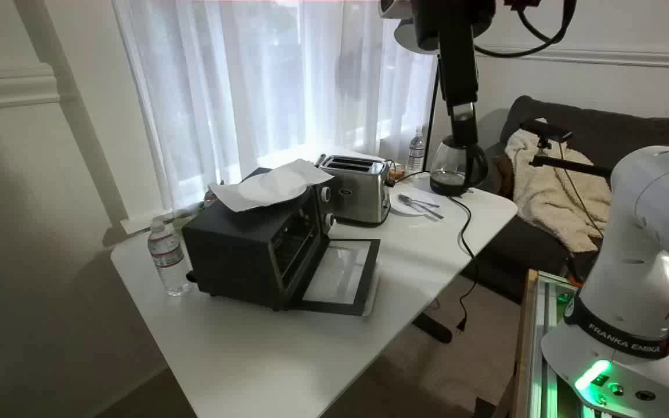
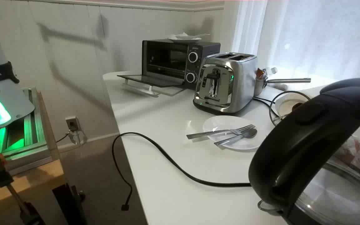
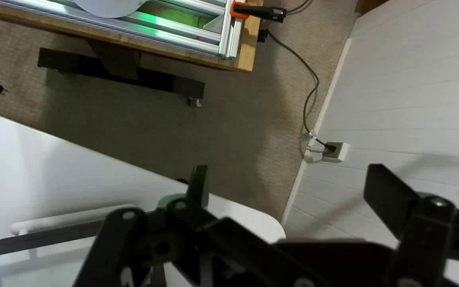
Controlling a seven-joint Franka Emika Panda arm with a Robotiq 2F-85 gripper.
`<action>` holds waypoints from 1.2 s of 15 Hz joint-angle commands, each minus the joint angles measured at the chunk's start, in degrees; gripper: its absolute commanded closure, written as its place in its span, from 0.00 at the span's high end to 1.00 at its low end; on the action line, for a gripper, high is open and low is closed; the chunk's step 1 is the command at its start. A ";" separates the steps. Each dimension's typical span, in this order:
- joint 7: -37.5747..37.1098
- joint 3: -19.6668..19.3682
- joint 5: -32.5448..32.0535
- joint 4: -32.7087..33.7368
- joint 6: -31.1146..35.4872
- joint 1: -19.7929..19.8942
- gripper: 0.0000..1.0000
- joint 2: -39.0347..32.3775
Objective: Move the toaster to the right
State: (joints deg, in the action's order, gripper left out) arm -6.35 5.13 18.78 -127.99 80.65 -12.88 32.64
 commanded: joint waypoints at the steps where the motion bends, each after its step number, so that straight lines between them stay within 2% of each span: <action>1: 0.85 1.60 0.63 0.19 -0.46 2.19 1.00 0.04; 10: 0.98 1.15 0.56 0.75 -0.62 2.65 1.00 -0.65; 15: 2.23 -2.67 -3.60 4.29 3.65 9.02 1.00 -4.15; 18: 6.49 -6.36 -6.78 8.21 6.15 12.37 1.00 -8.36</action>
State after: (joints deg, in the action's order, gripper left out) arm -3.64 1.32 14.69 -124.64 85.63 -3.00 28.95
